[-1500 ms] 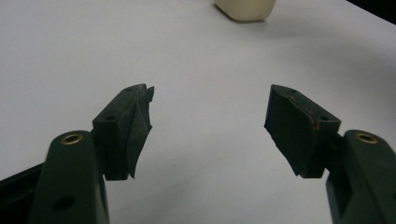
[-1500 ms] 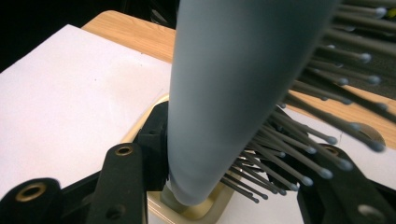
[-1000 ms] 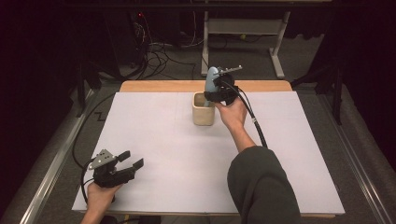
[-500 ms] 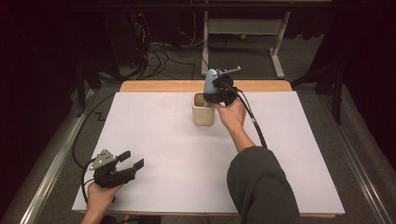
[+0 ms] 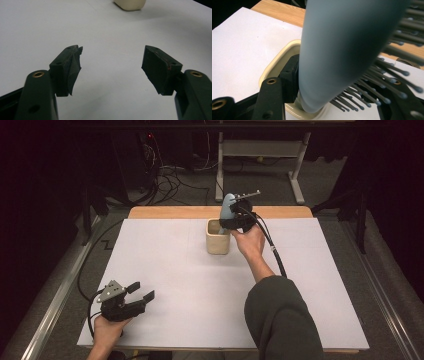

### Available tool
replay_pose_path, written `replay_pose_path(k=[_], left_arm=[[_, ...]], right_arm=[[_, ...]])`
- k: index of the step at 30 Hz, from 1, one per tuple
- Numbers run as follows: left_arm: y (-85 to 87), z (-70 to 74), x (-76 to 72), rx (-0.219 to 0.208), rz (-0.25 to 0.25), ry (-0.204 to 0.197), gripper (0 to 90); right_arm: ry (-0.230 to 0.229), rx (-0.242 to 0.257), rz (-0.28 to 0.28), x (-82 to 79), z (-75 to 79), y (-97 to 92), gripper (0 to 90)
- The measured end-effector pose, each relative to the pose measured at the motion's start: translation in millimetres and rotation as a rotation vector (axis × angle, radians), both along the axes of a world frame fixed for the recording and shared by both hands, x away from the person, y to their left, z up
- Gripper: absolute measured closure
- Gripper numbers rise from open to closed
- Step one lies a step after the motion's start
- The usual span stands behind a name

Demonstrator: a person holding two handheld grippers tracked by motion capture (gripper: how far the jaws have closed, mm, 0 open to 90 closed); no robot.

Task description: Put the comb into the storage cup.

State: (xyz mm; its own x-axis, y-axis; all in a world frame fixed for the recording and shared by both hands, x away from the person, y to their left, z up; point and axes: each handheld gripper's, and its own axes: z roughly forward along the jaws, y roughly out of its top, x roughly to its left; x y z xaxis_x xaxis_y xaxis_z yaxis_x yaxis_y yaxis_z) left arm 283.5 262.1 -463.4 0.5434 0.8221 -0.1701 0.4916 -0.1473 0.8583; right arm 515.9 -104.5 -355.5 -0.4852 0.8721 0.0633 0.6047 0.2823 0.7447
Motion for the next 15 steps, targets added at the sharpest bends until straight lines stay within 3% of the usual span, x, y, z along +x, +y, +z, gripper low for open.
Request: replay_pose_path(k=[11,15], left_arm=[[-0.1,0.1,-0.2,0.003,0.0,0.002,31.5],[-0.1,0.0,-0.1,0.003,-0.001,-0.001,31.5]], right_arm=[[0.009,0.006,-0.005,0.9,1.9,-6.7,33.3],[-0.018,0.023,-0.007,-1.5,2.6,-10.2,32.3]])
